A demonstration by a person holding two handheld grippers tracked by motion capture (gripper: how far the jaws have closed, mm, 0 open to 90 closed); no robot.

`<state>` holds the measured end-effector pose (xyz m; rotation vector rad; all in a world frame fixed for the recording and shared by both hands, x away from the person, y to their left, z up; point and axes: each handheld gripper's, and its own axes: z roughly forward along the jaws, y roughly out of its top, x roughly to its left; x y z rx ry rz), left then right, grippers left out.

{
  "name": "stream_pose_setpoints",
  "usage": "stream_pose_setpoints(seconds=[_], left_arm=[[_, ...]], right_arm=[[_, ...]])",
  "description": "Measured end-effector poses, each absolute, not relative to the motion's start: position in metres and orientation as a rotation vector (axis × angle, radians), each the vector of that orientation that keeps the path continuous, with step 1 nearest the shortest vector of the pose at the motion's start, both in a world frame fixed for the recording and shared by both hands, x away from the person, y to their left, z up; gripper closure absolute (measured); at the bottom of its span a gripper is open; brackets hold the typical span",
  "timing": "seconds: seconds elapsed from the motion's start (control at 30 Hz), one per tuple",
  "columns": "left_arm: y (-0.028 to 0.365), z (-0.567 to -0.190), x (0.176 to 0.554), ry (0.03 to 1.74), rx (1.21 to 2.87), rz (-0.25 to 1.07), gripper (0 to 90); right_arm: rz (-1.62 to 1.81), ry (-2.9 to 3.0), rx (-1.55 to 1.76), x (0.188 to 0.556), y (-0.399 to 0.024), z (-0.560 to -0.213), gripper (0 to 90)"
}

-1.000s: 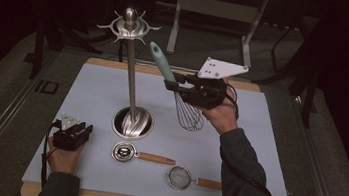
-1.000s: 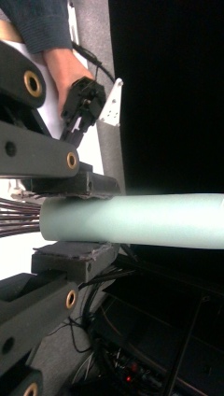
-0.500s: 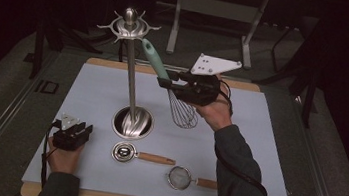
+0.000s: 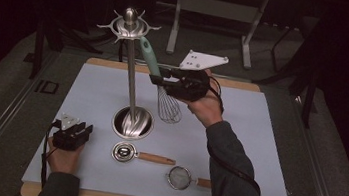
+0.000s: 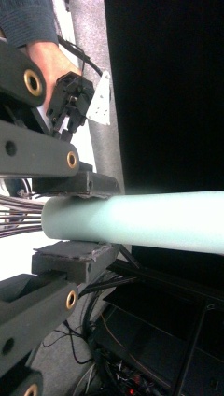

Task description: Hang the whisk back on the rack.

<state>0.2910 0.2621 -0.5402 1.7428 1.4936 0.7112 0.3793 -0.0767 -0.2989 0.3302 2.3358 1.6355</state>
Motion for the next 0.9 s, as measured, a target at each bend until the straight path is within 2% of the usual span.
stream_pose_setpoints(seconds=[0.43,0.9], left_arm=[[0.262,-0.540,0.291,1.493,1.741,0.711,67.2],[0.262,-0.540,0.291,1.494,1.744,0.712,67.0]], right_arm=[[1.583,2.354,0.381,0.383,-0.054,-0.302,67.0],[1.552,2.385,0.345,0.378,-0.063,-0.302,64.5]])
